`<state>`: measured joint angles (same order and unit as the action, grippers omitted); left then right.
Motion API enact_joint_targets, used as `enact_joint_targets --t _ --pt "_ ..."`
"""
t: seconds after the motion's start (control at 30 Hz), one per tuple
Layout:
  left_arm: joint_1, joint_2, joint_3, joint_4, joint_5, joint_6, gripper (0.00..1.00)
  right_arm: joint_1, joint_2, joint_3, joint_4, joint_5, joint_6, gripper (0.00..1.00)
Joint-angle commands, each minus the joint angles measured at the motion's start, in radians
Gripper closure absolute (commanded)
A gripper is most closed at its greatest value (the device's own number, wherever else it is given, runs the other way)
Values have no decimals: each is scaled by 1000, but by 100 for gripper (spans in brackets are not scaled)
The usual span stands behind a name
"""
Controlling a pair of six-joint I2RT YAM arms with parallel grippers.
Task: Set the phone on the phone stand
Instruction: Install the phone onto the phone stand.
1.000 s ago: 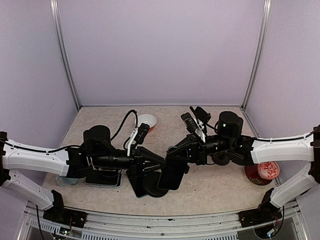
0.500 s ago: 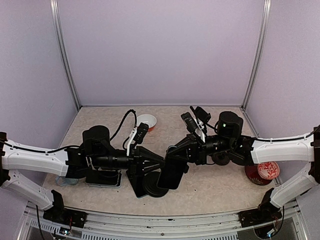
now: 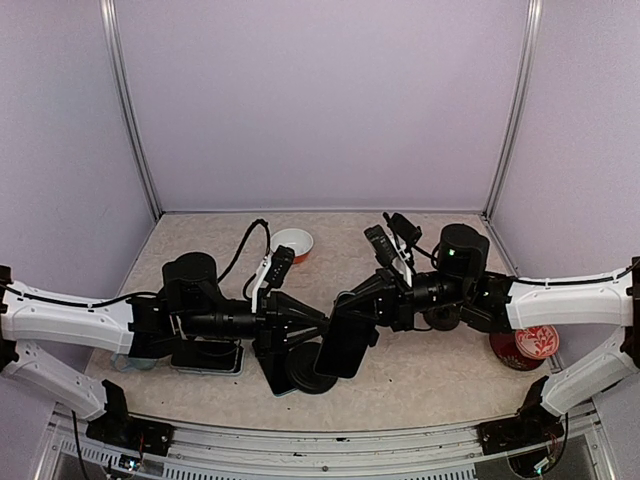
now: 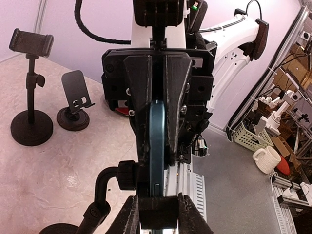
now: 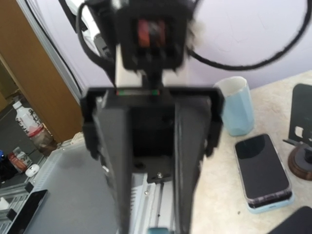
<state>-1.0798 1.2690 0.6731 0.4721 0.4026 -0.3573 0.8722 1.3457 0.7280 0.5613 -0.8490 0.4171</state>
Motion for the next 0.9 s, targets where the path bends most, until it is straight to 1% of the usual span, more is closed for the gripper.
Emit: enact_joint_targets --t 0.0,0.07,0.2,0.3,0.47,0.67,0.73,0.8,0.87 --pt "2 -54 14 58 38 11 69 -31 25 -30 -138 56 -16 100" --pt "0 -44 23 59 45 7 68 -30 36 -24 -130 53 -8 100" --pt "-2 -33 32 57 51 5 54 -29 51 -15 -116 47 4 100" --pt "-1 -34 34 51 40 7 41 -28 53 -8 -116 42 5 100" --pt "0 -45 34 38 6 16 25 -18 50 14 -125 30 8 100" --pt "1 -54 31 36 -18 18 18 8 48 51 -159 33 -1 100" --pt "2 -54 30 36 -21 17 13 19 45 59 -167 35 -3 100" --pt "1 -55 25 36 -26 15 12 28 38 69 -174 42 -3 100" --pt "2 -60 19 36 -32 14 12 38 31 82 -193 58 -2 97"
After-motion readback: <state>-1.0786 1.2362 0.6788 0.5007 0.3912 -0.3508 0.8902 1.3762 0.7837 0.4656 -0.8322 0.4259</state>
